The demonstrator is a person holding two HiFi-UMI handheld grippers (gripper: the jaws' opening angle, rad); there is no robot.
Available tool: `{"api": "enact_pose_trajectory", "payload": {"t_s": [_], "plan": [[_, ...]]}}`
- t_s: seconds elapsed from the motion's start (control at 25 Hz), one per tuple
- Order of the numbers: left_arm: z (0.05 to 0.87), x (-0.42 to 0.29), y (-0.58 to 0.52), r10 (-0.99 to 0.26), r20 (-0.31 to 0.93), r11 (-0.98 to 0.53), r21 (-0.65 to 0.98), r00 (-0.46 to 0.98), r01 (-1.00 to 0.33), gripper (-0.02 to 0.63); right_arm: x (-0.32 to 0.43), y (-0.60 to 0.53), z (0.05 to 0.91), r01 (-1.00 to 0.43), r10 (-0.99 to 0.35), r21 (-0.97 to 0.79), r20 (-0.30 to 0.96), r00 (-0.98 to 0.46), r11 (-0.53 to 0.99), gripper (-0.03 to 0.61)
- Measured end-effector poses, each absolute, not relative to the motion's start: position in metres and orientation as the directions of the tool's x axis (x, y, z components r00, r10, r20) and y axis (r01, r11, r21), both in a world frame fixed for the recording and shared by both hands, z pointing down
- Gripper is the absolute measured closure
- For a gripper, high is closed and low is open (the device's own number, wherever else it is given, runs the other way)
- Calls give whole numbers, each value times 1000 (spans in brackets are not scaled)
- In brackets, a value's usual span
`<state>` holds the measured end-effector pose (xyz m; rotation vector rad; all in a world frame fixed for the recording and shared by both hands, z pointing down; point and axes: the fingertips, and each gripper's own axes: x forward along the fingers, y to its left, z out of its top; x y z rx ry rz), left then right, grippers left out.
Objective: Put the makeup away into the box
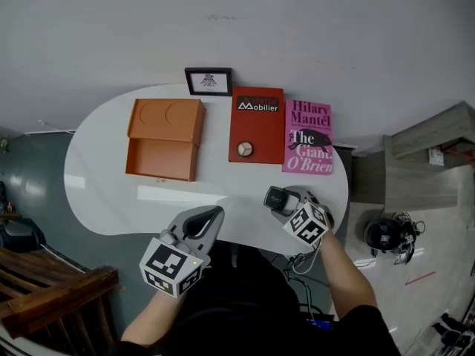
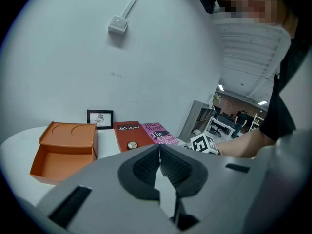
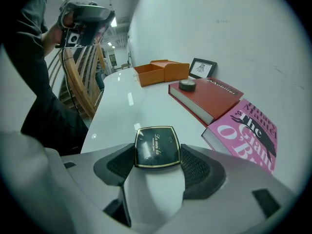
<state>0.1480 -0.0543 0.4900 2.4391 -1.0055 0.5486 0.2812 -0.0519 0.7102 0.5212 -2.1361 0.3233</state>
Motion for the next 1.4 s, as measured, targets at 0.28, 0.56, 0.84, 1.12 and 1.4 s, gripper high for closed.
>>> {"api": "enact_pose_trajectory", "payload": {"t_s": [0.28, 0.56, 0.84, 1.12, 1.4], "plan": [[471, 144, -55, -591, 483, -622, 237, 645, -747, 600, 289, -42, 696, -520, -265, -75, 794, -547, 851, 305], [451, 126, -58, -638, 441, -607, 216, 631, -765, 600, 285, -48, 660, -531, -321, -43, 754, -573, 846, 305], [439, 74, -71, -687, 383, -570, 243, 618, -785, 600, 235, -67, 609, -515, -368, 2, 702, -610, 857, 305], [425, -10, -86, -721, 354, -554, 221, 595, -803, 600, 137, -93, 576, -465, -356, 16, 667, -654, 885, 305], [423, -98, -100, -727, 329, -558, 227, 602, -798, 600, 43, -113, 566, -440, -360, 59, 677, -642, 896, 305]]}}
